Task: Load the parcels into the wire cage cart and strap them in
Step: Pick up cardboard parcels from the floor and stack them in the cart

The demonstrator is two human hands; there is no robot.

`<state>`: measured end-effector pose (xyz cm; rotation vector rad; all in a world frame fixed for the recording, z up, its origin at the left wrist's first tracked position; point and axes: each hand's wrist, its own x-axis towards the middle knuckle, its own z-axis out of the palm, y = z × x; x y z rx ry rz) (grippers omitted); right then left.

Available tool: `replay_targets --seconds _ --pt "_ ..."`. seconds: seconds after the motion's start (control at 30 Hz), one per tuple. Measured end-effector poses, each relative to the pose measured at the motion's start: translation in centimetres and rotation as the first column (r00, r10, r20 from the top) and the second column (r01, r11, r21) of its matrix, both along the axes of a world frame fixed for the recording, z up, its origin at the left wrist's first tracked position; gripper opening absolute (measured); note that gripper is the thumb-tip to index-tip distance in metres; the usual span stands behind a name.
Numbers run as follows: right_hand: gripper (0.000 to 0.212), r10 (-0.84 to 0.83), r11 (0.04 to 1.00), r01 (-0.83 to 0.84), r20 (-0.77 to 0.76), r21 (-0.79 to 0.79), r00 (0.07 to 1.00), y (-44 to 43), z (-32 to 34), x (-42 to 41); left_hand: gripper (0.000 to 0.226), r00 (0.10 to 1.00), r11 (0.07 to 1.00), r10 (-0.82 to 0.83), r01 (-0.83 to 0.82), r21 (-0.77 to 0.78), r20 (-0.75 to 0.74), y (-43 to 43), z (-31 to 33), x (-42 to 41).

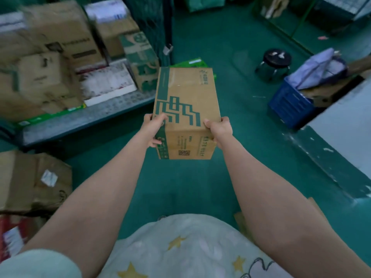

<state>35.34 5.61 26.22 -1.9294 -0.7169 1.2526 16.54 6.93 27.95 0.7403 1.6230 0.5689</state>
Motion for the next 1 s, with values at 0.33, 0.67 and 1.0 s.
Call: replay_targets --seconds 0.33,0.67,1.0 --pt "0.051 0.191 0.98 -0.194 0.043 0.054 0.981 8.9 0.2 -12.4 0.038 0.977 0.975 0.212 -0.212 0.062 0.0 4.8 -0.1 -12.1" --pt "0.051 0.377 0.926 -0.378 0.054 0.012 0.925 21.1 -1.1 -20.3 0.041 0.922 0.922 0.384 -0.381 0.064 -0.046 13.5 -1.2 -19.1" --pt "0.061 0.507 0.862 -0.506 0.094 -0.031 0.857 37.9 -1.9 -25.4 0.052 0.854 0.855 0.518 -0.516 0.048 -0.048 28.2 -1.9 -22.7"
